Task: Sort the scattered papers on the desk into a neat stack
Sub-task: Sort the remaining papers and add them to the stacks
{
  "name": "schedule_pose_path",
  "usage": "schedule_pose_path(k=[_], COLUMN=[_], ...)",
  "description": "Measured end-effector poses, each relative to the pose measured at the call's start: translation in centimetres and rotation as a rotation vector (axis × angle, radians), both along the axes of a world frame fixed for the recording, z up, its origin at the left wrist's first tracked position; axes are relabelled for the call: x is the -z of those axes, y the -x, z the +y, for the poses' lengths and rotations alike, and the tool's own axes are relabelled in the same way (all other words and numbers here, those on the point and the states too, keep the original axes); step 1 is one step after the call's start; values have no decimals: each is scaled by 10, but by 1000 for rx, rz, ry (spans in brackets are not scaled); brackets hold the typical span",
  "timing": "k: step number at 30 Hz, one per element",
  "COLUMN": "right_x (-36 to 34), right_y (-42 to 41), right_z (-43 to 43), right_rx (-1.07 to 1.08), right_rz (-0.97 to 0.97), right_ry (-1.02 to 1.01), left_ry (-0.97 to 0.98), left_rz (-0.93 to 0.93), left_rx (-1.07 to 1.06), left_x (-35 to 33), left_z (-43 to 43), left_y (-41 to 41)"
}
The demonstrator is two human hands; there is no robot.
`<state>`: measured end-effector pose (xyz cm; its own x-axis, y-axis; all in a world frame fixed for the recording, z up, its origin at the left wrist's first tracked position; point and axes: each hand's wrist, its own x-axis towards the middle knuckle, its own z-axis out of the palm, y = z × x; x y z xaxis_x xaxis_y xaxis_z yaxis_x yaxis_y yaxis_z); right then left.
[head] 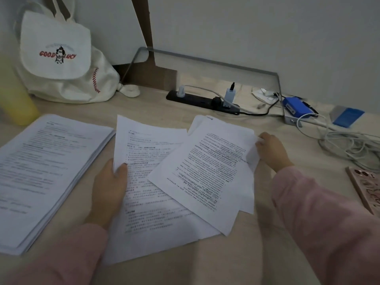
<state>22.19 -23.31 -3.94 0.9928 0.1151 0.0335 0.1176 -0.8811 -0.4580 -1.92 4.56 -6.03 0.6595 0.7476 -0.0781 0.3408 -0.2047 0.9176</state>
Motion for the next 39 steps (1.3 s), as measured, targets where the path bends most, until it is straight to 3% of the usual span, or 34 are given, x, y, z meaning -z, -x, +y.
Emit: schedule_pose_path(k=[7,11,15,24,29,34,39], right_x=[-1,-6,-9,-10,-19,-22,-32], right_y=[-42,-75,-88,-81,-81,-64,-32], right_z=[25,32,37,31,36,35,28], right_rx=[-224,-300,-316,-372,-376,-296,-96], right_rz=[131,354,330,384,389,520,328], right_ry=[176,192,397,331,495,128,-146], left_ry=[-69,-83,-117,-79,-29,-44,-50], left_rz=[-16,25,33,-6,-51,-65,-83], left_rx=[19,20,35,45,50,49,25], left_x=[0,3,4,10,5,7,9], left_z=[-2,2,3,6,3,6,6], left_y=[-18,-26,-27,-27,-25,-26,-27])
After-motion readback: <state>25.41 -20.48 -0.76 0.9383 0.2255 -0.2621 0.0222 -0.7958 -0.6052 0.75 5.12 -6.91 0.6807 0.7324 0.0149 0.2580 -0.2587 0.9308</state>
